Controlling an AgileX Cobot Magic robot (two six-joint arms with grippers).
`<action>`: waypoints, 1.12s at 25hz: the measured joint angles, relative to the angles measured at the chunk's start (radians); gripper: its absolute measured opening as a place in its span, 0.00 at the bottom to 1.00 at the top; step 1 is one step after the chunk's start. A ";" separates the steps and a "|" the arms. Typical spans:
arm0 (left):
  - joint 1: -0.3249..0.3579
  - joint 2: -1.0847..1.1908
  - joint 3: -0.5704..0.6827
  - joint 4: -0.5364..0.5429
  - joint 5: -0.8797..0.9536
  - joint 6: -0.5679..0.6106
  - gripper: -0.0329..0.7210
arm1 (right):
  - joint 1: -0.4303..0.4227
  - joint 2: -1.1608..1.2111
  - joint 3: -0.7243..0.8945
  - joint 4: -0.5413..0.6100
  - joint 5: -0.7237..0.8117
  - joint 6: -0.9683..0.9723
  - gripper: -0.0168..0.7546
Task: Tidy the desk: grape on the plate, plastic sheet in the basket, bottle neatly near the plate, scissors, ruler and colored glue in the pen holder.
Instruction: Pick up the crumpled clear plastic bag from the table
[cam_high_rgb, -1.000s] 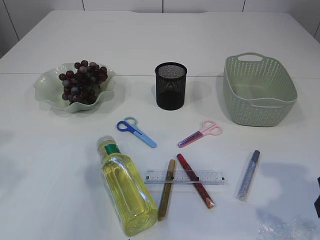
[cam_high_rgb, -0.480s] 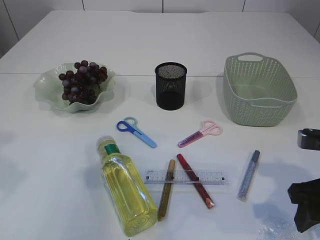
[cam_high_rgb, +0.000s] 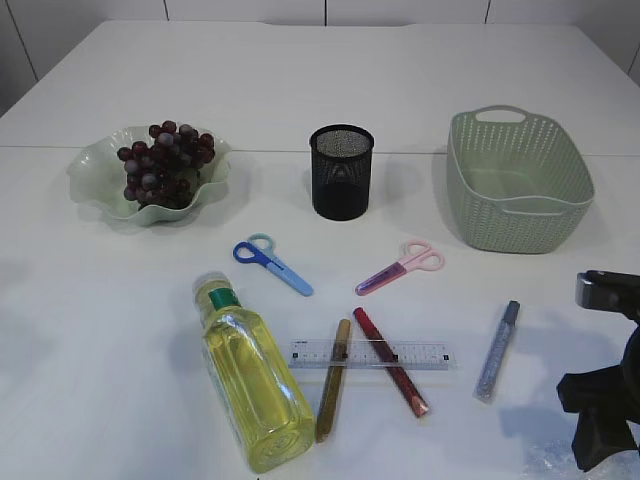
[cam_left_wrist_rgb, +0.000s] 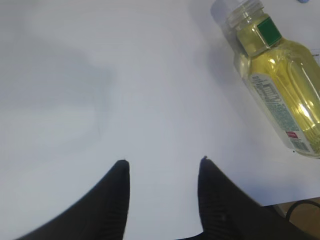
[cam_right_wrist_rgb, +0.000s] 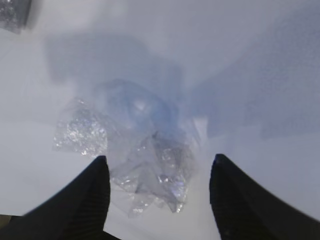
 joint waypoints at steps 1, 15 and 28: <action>0.000 0.000 0.000 0.001 -0.001 0.000 0.48 | 0.000 0.010 0.000 0.004 0.000 -0.007 0.66; 0.000 0.000 0.000 0.002 -0.002 0.000 0.48 | 0.000 0.044 -0.002 0.010 -0.008 -0.022 0.30; 0.000 0.000 0.000 0.003 -0.012 0.000 0.47 | 0.000 0.044 -0.002 0.011 -0.022 -0.073 0.04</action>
